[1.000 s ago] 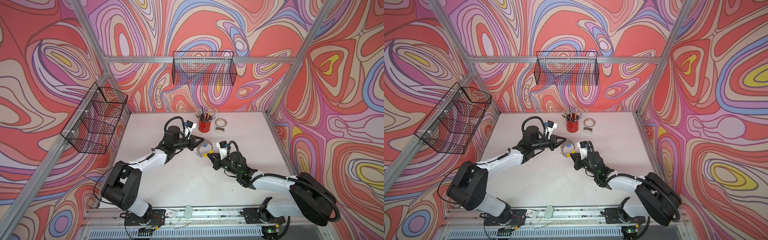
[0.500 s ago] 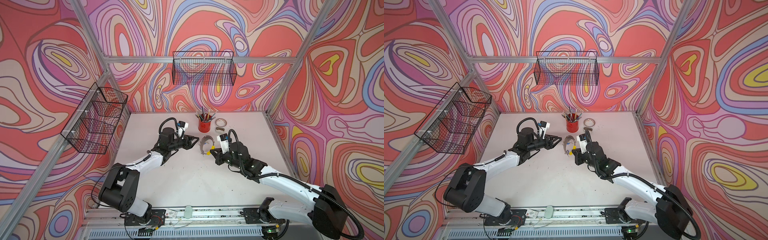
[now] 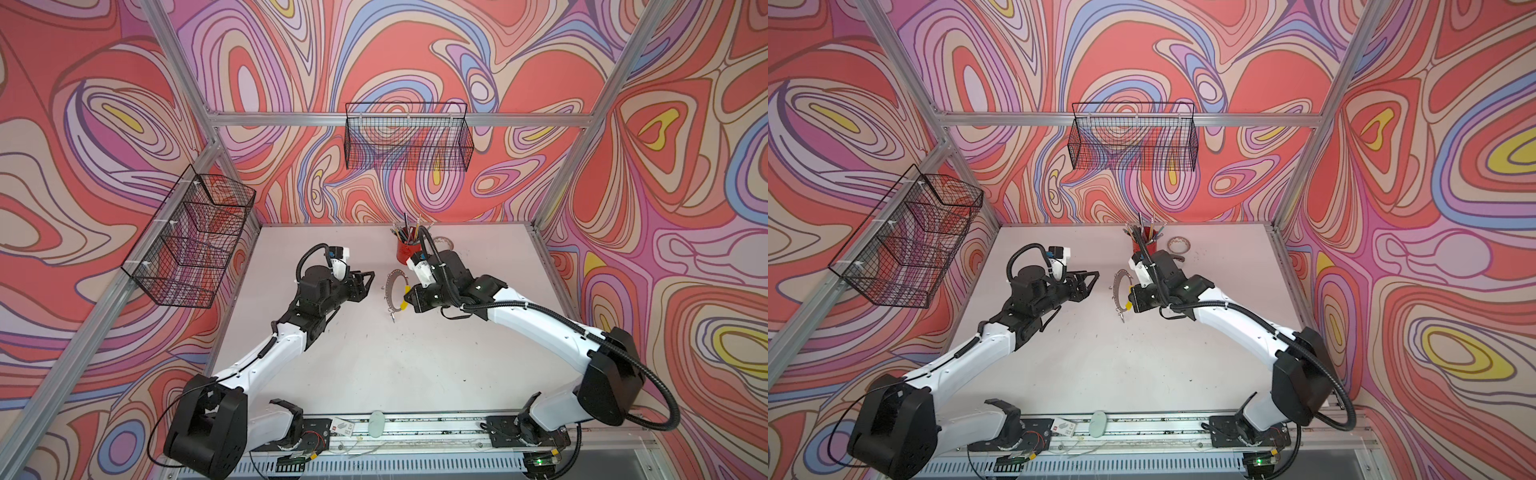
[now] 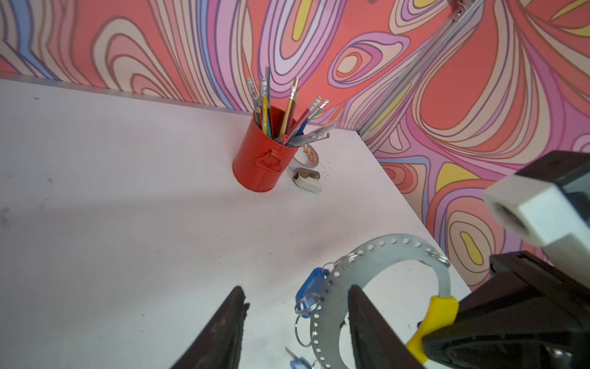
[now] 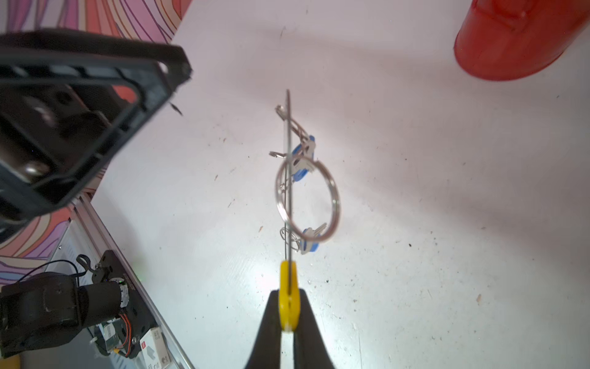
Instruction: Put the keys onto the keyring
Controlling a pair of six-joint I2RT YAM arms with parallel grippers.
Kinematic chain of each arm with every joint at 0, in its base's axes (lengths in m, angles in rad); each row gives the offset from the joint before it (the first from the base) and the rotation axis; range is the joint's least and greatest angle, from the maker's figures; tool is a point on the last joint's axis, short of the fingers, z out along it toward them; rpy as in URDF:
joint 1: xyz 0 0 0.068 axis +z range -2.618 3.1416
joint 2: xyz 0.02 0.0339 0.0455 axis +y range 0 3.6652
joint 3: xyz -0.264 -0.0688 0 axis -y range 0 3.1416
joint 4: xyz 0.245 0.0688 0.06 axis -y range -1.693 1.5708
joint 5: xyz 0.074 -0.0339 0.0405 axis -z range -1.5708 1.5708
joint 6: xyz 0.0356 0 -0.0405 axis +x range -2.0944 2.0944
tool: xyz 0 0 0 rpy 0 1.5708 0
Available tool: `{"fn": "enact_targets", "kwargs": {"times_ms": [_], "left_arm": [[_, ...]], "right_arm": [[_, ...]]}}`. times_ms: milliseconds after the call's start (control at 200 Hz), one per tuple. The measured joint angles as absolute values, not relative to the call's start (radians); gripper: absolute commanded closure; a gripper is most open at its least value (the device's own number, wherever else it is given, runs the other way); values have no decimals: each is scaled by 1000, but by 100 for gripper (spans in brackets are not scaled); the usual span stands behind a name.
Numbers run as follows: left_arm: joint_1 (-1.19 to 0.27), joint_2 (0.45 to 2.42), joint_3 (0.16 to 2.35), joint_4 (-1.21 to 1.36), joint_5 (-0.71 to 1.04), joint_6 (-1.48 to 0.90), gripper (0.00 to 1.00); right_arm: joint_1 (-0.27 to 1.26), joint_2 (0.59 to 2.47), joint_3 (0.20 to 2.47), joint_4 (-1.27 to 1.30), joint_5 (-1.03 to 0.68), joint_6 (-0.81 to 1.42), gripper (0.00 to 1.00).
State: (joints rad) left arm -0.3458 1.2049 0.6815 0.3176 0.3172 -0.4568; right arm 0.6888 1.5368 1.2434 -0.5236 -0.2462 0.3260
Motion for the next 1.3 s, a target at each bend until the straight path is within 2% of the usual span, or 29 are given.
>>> {"fn": "enact_targets", "kwargs": {"times_ms": [240, 456, 601, 831, 1052, 1107, 1217, 1302], "left_arm": [[-302, 1116, 598, 268, 184, -471, 36], [-292, 1114, 593, 253, 141, -476, 35], [-292, 1119, 593, 255, 138, -480, 35], [-292, 1147, 593, 258, 147, -491, 35], [-292, 1165, 593, 256, 159, -491, 35], [-292, 1168, 593, 255, 160, -491, 34], [-292, 1168, 594, 253, 161, -490, 34], [-287, 1168, 598, 248, 168, -490, 34]], "right_arm": [[720, 1720, 1423, -605, -294, 319, 100], [737, 1830, 1456, -583, -404, 320, 100], [681, 1844, 1366, -558, -491, 303, 100], [493, 1845, 1176, -505, -604, 249, 100], [422, 1850, 1080, -417, -681, 250, 100], [413, 1851, 1063, -398, -690, 257, 86], [405, 1852, 1033, -393, -616, 272, 79], [392, 1842, 1023, -404, -540, 278, 79]]}}
